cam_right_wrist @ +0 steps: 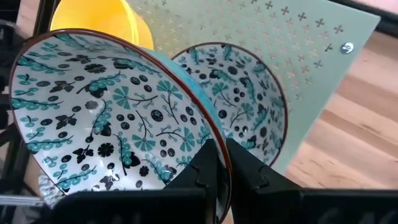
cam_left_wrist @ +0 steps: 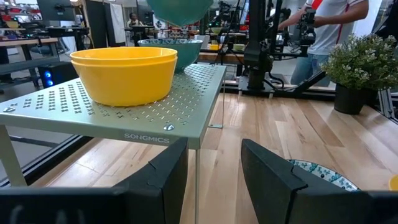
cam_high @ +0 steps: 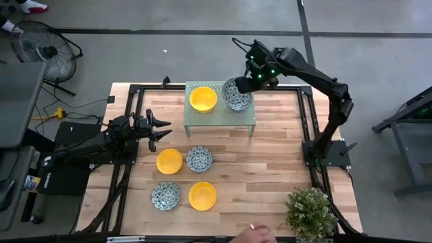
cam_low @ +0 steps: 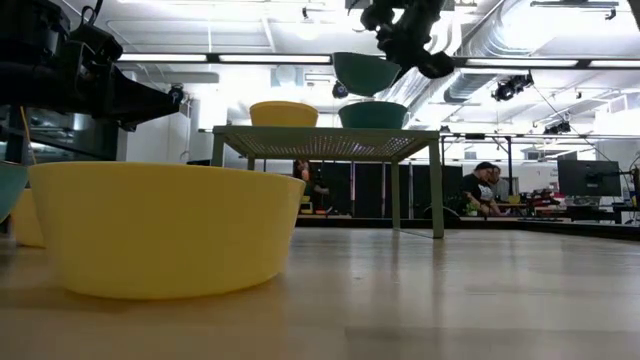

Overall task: Pick & Place Mini bowls
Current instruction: Stack the blue patterned bowl on the blue bowl on the shelf

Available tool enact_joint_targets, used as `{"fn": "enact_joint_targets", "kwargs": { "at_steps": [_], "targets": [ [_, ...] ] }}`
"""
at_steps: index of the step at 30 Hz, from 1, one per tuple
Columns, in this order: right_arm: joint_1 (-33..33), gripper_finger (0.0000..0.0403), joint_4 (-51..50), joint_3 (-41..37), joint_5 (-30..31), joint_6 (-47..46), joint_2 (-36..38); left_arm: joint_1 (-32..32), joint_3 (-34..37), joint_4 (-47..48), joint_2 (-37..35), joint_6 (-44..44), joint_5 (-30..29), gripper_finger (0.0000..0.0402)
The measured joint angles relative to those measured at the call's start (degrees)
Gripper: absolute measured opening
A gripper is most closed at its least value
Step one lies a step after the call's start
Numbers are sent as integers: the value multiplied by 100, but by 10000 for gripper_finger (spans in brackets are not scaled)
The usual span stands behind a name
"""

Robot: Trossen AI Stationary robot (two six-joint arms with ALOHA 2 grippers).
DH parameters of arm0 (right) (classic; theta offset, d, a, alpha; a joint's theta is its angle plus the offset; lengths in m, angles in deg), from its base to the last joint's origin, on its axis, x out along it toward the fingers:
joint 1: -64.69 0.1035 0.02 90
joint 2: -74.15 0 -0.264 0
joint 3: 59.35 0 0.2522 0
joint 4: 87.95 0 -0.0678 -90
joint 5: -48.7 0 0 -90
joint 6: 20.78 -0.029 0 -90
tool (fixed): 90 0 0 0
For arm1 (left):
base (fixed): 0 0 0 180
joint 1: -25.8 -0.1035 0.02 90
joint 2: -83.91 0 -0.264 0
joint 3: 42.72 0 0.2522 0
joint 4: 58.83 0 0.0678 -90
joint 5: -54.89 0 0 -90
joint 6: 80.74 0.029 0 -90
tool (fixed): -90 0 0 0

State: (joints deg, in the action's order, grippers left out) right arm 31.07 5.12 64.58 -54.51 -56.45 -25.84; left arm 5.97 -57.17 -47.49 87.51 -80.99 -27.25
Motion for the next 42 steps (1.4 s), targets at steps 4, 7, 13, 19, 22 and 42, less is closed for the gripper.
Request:
{"fn": "enact_joint_targets", "kwargs": {
  "at_steps": [4, 7, 13, 19, 22, 42],
  "targets": [
    [-207, 7, -77, 51, -134, 59, -163, 0, 0, 0, 0, 0, -7, 147],
    [-362, 6, -111, 51, -299, 149, -247, 0, 0, 0, 0, -1, -7, 147],
    [-554, 9, -214, 51, -444, 201, -420, 0, 0, 0, 0, 0, -5, 147],
    [-617, 8, -401, 48, -624, 304, -524, -1, 0, 0, 1, -1, -3, 147],
    [-617, 10, -425, 47, -652, 341, -513, -2, 0, 0, 2, -2, -1, 147],
    [-661, 11, -582, 47, -693, 616, -664, 0, 0, 0, 0, -2, 17, 147]
  ]
}}
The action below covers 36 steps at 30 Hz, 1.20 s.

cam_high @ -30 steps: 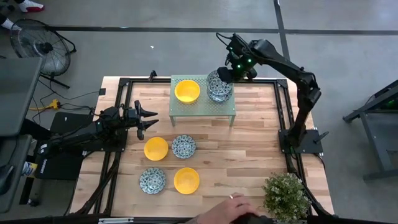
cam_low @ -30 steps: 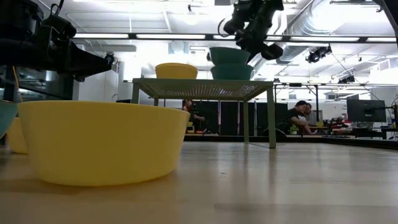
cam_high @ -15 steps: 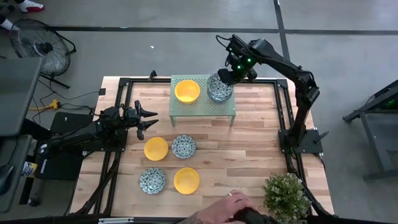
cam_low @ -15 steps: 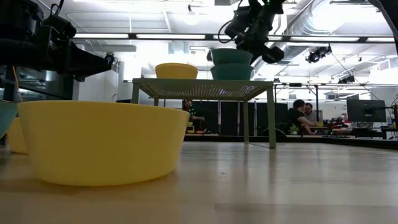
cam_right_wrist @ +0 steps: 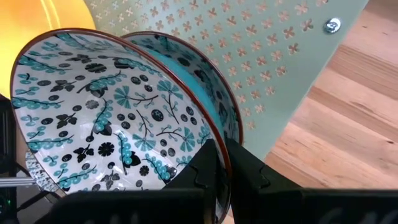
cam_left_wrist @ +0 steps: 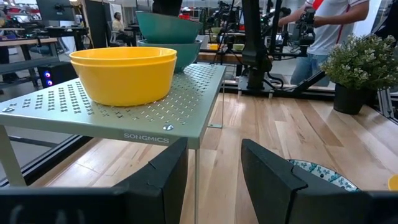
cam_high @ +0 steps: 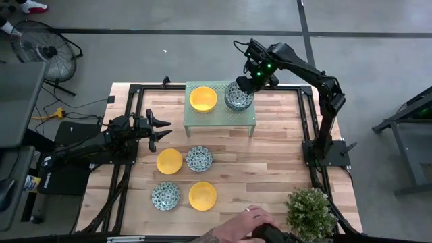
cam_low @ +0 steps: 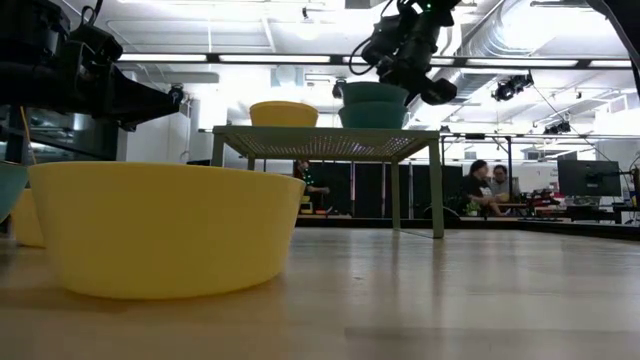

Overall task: Pick & Place Mini bowls
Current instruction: Stack the blue patterned bowl on the blue bowl on the shelf

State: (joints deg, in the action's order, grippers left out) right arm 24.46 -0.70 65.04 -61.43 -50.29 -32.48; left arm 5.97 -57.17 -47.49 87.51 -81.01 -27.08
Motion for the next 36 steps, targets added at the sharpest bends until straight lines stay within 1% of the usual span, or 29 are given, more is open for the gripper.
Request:
{"fn": "enact_joint_targets", "kwargs": {
  "at_steps": [7, 29, 36],
  "targets": [
    [-2, 19, -80, 0, 2, 2, 0, 0, 0, 0, 1, 0, -4, 147],
    [-3, 22, -69, 0, 32, 2, 2, -1, 0, 0, 0, 1, -9, 147],
    [-4, 41, -67, 0, 48, 2, 2, 0, 0, 0, 2, 2, -9, 147]
  ]
}}
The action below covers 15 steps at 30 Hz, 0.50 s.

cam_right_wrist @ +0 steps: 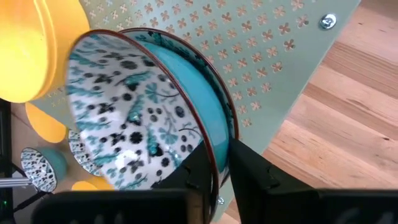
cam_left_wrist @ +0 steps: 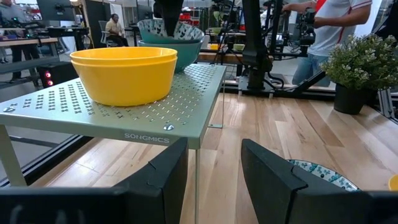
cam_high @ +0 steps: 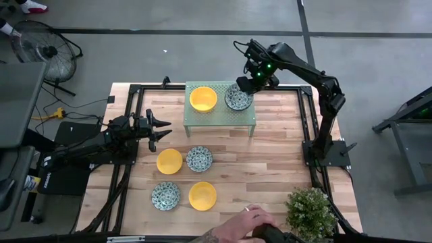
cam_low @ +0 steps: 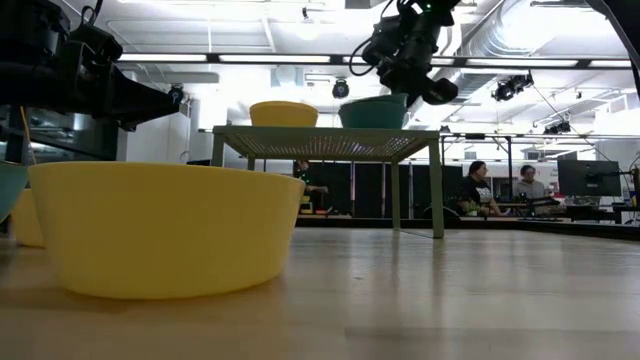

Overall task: Pick & Place Mini bowls
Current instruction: Stack the blue patterned bowl on the blue bowl on the shelf

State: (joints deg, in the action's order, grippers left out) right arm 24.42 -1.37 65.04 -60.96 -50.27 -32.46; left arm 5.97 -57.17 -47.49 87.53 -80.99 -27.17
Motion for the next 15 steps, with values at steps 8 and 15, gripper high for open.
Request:
{"fn": "enact_joint_targets", "kwargs": {
  "at_steps": [8, 15],
  "targets": [
    [-20, 74, 42, 0, -13, 0, 4, 0, 0, 0, 0, 0, 0, 147],
    [-24, 81, 66, 0, -39, -1, 7, -2, 0, 0, -1, -1, 0, 147]
  ]
}}
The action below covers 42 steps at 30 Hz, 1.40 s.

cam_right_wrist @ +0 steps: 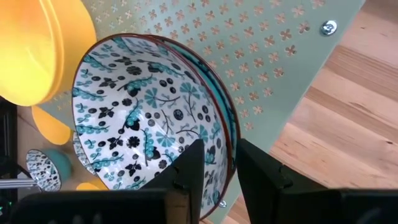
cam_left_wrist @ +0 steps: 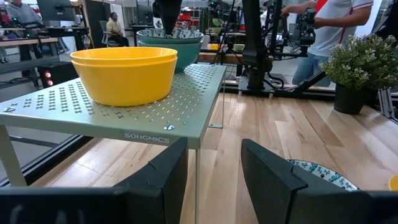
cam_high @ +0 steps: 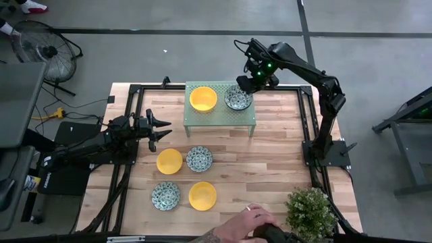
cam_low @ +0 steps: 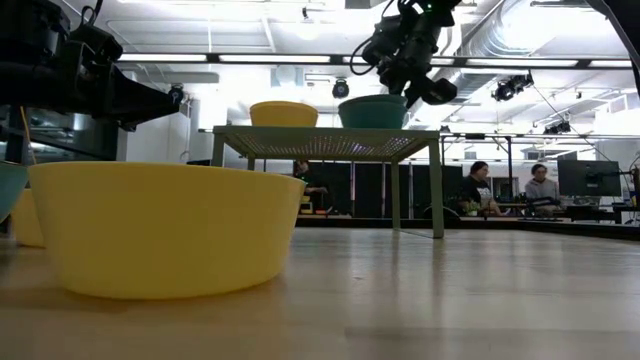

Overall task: Pick & Place Mini bowls
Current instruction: Stack the blue patterned bowl on the blue bowl on the shelf

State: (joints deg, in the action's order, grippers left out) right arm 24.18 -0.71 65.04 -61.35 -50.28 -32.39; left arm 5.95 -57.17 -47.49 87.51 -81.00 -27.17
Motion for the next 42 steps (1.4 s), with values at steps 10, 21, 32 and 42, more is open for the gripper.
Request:
{"fn": "enact_joint_targets", "kwargs": {
  "at_steps": [10, 21, 32, 42],
  "targets": [
    [-55, 82, 44, 0, 18, 119, 194, 1, 0, 0, 0, 1, -1, 147],
    [85, 48, -146, 0, 363, 897, 503, 2, 0, 0, -1, -1, 0, 147],
    [415, 2, -203, -16, 1122, 1945, 636, 2, 0, 0, -1, -1, 0, 147],
    [469, 0, 1338, -1288, 1368, 2390, 1202, 2, 0, 0, 1, -1, -2, 147]
  ]
}}
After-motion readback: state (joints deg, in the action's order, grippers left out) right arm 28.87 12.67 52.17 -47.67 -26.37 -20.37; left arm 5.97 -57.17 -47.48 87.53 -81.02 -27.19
